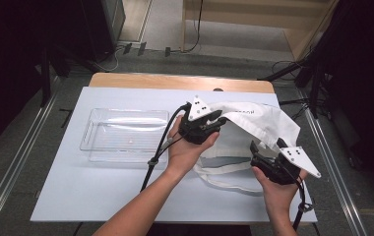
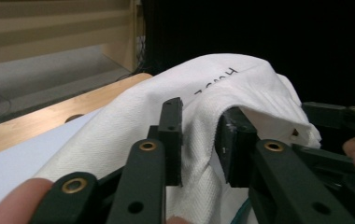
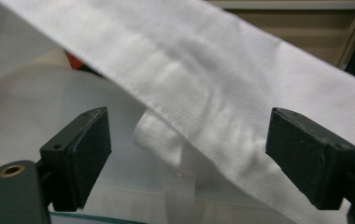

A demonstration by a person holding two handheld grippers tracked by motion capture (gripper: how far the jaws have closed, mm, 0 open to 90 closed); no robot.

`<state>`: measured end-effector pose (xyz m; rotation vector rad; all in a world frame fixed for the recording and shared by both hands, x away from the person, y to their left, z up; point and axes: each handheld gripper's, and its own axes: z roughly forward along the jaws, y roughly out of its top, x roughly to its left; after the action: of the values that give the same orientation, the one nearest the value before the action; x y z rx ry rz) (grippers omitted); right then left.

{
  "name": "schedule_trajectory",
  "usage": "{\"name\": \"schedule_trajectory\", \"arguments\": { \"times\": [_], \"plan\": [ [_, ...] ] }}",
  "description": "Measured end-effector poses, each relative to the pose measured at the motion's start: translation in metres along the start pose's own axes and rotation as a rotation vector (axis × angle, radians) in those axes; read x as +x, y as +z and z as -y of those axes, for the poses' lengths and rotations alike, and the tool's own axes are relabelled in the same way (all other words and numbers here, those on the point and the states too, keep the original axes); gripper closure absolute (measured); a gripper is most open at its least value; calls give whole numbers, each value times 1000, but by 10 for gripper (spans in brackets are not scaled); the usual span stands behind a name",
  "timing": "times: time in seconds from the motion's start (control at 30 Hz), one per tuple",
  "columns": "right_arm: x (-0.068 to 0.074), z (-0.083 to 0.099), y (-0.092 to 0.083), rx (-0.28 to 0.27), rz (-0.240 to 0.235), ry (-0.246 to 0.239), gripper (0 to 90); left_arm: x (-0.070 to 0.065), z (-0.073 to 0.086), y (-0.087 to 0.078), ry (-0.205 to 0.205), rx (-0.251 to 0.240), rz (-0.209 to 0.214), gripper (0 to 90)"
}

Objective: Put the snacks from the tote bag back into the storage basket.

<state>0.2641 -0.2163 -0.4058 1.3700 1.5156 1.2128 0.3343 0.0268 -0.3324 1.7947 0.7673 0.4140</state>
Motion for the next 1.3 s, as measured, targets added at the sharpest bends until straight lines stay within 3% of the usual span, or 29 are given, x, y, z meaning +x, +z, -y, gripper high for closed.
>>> {"name": "schedule_trajectory", "arguments": {
  "times": [0.03,0.1,0.13,0.17,0.27,0.43,0.53,0.63,0.7,0.8,0.83,0.87,0.9,1.03,1.17,1.3],
  "plan": [
    [1,0,2,-6,20,-18,183,-1,0,0,10,0,-1,774],
    [0,0,5,-7,72,-16,367,-1,1,0,21,13,13,792],
    [-3,0,6,-11,69,-5,478,-3,2,1,30,25,21,792],
    [-5,-1,4,-32,31,10,676,-4,3,1,40,30,22,783],
    [-7,-6,-1,-75,-15,18,799,-8,5,3,62,33,34,701],
    [-15,-21,-4,-110,-97,56,817,-22,4,10,146,62,-76,361],
    [-16,-29,-5,-125,-144,55,817,-29,0,15,189,74,-103,284],
    [-15,-34,-7,-130,-194,36,816,-32,-11,16,223,63,-91,370],
    [-15,-35,-8,-129,-197,29,815,-31,-19,15,226,60,-60,530],
    [-17,-34,-8,-118,-187,32,805,-26,-28,16,199,79,7,751],
    [-17,-34,-8,-118,-181,35,766,-26,-28,17,194,83,11,832],
    [-16,-33,-10,-123,-181,55,653,-26,-28,17,192,84,2,887],
    [-16,-33,-10,-123,-181,55,653,-25,-28,18,186,86,6,887],
    [-9,-31,-22,-154,-186,78,505,-20,-26,20,150,92,27,895],
    [5,-19,-37,-188,-169,45,560,-20,-26,21,131,85,33,896],
    [19,0,-39,-170,-156,23,644,-18,-27,21,112,82,31,896]
  ]
}}
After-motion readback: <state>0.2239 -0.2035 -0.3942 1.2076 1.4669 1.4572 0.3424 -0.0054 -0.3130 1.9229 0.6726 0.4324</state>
